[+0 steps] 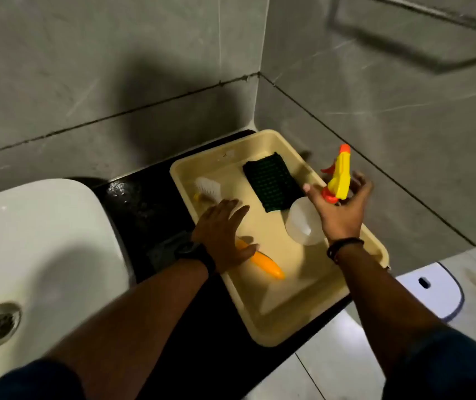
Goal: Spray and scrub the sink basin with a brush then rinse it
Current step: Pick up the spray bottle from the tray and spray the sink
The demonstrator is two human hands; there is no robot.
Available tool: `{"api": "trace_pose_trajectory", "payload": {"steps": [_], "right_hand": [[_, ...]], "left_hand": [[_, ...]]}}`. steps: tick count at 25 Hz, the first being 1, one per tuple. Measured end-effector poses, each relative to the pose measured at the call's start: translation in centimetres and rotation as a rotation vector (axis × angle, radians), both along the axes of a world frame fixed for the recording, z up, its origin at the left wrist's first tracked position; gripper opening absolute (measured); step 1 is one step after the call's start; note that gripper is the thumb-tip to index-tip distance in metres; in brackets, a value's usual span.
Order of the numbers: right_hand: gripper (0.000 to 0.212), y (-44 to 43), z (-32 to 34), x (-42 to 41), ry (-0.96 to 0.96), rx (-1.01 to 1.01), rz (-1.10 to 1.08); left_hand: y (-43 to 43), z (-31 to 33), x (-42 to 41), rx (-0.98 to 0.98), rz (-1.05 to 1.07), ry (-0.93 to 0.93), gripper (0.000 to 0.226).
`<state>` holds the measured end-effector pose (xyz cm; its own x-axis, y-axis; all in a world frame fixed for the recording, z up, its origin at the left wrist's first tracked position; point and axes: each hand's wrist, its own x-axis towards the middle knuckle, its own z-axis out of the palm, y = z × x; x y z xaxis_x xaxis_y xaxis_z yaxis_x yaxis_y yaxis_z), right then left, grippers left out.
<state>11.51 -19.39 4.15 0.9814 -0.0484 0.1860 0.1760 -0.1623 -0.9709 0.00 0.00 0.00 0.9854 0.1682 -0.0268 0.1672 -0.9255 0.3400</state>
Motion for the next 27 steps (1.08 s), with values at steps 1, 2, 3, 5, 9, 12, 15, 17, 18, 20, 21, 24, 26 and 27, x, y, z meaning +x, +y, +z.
{"api": "trace_pose_trajectory", "payload": {"steps": [1,2,3,5,9,12,15,17,18,20,21,24,26,27], "right_hand": [[0.075,0.3,0.2,1.1,-0.022,-0.012,0.078],[0.072,0.9,0.5,1.7,-0.034,-0.082,0.137],[0.072,1.1,0.4,2.4,-0.035,-0.134,0.176],[0.069,1.6,-0.2,3.2,-0.014,-0.130,0.150],[0.038,2.4,0.9,2.2,0.000,-0.116,-0.011],[0.041,4.5,6.7,-0.4,-0.156,-0.029,0.070],[0.059,9.0,14.0,-5.1,-0.183,0.091,0.336],[0.066,13.6,17.4,-9.1,-0.104,0.066,0.568],[0.068,15.9,18.2,-11.6,-0.051,0.033,0.675],[0.067,20.4,18.3,-17.0,0.068,-0.067,0.870],[0.065,22.1,17.8,-19.7,0.115,-0.147,0.954],[0.058,26.1,15.8,-28.0,0.206,-0.423,1.135],[0.054,27.8,14.8,-31.9,0.228,-0.610,1.189],[0.050,28.4,14.4,-33.4,0.249,-0.698,1.202]], "left_hand": [[0.0,-0.3,0.0,0.033,-0.010,-0.002,0.085],[0.1,-0.5,0.0,0.059,-0.013,-0.029,0.084],[0.1,-0.8,-0.1,0.065,-0.010,-0.038,0.083],[0.0,-1.0,-0.1,0.052,-0.016,-0.027,0.081],[0.7,0.7,-0.8,0.023,-0.072,0.151,0.081],[1.9,3.4,-3.4,0.067,-0.193,0.279,0.082],[6.0,7.9,-8.6,-0.021,-0.117,0.205,0.073],[10.4,10.4,-14.4,-0.079,0.089,0.049,0.062],[12.7,11.3,-17.8,-0.063,0.201,-0.044,0.056],[17.4,12.3,-25.0,-0.015,0.434,-0.205,0.051],[19.5,12.4,-28.5,0.014,0.541,-0.249,0.051],[24.6,11.9,-39.2,0.176,0.779,-0.176,0.066],[26.0,10.7,-44.3,0.217,0.858,-0.038,0.081],[26.2,9.9,-45.9,0.195,0.876,0.006,0.087]]}}
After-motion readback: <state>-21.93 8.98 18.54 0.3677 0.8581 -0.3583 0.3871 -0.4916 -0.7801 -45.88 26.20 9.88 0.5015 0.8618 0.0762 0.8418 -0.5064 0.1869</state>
